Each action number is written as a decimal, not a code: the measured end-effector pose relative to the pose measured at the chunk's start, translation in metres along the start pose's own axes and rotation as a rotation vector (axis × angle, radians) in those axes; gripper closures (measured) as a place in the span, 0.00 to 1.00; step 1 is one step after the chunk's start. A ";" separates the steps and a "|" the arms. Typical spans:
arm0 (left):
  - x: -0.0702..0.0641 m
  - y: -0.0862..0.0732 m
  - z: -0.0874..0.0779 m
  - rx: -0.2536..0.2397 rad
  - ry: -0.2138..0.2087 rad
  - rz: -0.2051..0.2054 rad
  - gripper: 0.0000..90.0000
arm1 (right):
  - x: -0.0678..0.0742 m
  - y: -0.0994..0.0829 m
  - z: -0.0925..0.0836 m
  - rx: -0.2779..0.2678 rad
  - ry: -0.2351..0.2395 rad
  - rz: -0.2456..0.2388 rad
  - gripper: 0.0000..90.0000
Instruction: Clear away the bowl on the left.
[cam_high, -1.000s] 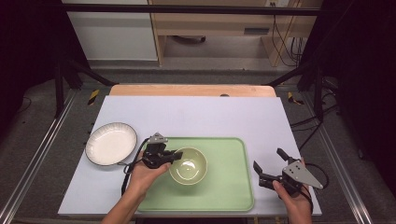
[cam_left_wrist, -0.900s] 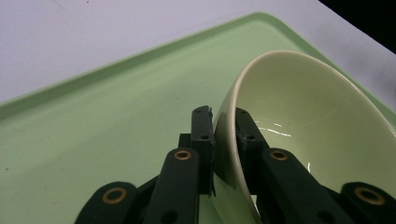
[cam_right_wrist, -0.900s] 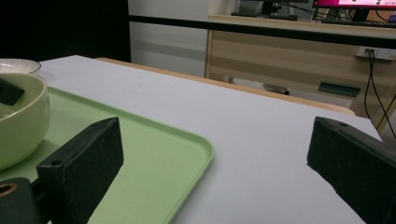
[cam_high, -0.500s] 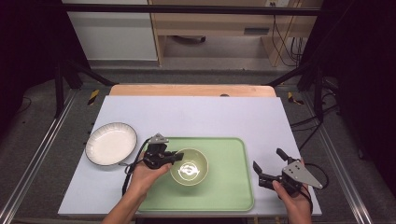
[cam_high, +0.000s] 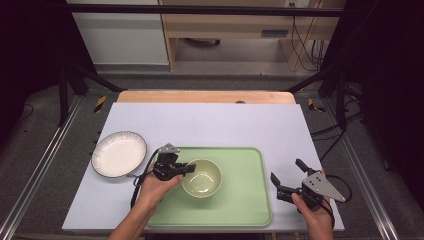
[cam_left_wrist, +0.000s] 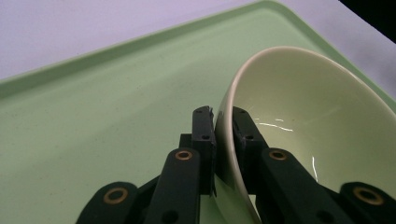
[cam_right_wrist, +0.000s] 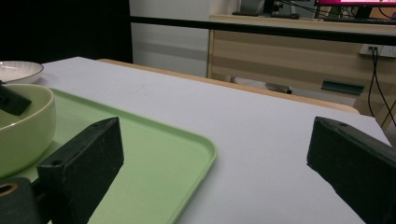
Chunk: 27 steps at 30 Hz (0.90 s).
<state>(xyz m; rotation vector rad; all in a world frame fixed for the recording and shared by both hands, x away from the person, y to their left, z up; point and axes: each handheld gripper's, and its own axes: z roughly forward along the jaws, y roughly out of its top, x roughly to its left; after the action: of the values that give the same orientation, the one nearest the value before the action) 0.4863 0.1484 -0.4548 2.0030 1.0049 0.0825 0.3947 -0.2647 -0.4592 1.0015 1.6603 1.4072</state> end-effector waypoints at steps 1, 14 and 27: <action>0.000 0.000 0.000 0.000 0.000 0.000 0.91 | 0.000 0.000 0.000 -0.001 0.002 -0.003 0.04; 0.002 -0.001 0.002 0.005 -0.002 -0.005 0.91 | -0.001 0.000 0.001 0.000 0.006 0.005 0.04; 0.001 0.007 -0.011 -0.040 -0.002 0.103 0.64 | -0.001 0.000 0.001 -0.008 0.019 0.011 0.04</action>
<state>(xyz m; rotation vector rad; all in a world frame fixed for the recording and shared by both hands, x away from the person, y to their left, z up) 0.4868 0.1539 -0.4431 2.0173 0.8916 0.1559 0.3958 -0.2647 -0.4597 0.9970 1.6643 1.4338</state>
